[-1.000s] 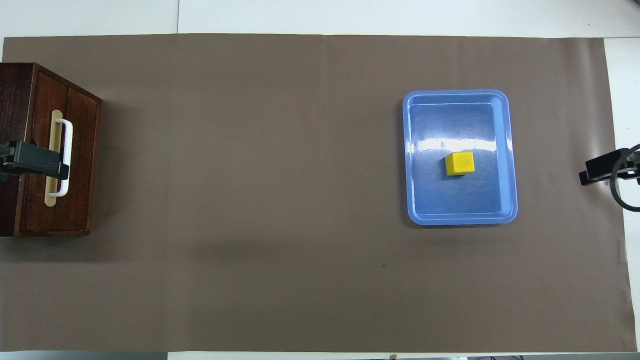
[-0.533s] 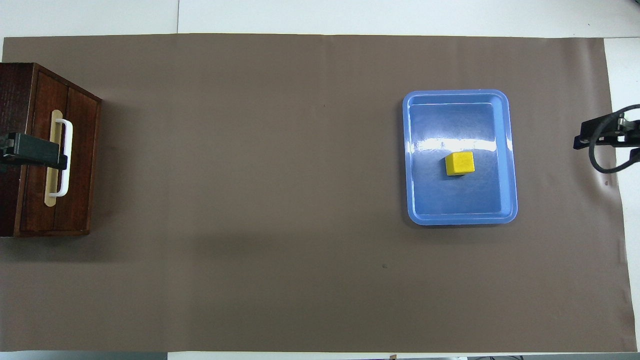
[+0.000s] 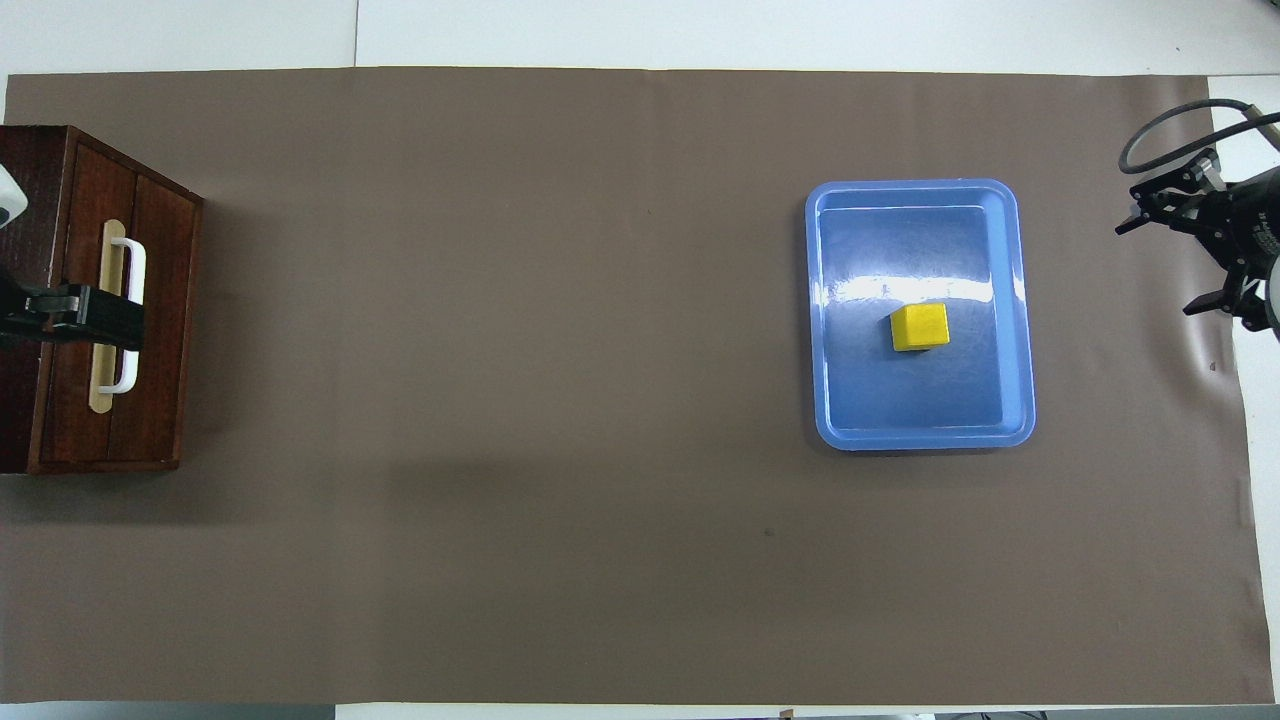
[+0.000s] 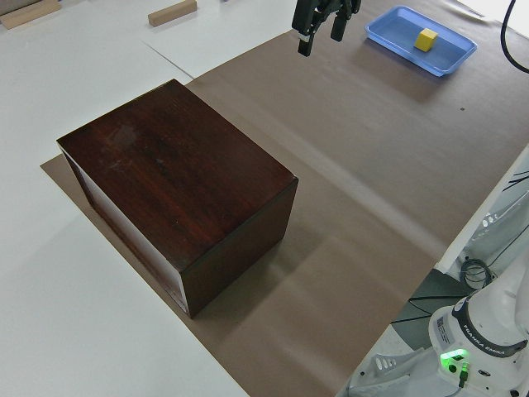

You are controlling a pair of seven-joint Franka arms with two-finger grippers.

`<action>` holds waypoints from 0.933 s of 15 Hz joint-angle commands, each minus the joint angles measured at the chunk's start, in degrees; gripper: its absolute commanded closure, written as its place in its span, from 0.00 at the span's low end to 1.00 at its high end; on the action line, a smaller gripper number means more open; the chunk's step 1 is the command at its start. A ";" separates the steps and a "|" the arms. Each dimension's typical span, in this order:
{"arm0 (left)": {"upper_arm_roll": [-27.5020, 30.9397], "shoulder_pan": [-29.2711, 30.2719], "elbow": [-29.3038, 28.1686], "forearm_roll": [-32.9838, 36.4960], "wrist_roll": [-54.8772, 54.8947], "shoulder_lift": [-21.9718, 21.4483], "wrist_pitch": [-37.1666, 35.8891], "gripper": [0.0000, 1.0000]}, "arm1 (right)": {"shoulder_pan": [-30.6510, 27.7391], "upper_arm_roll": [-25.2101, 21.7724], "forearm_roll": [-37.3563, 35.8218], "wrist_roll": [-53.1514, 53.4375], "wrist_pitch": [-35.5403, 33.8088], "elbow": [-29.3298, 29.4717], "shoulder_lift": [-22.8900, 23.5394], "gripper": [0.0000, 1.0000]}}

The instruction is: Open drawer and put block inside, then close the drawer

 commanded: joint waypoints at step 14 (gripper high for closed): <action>0.21 -7.09 -21.73 29.57 -17.80 4.24 20.53 0.00 | -1.70 0.08 30.50 23.37 14.96 -13.84 3.62 0.04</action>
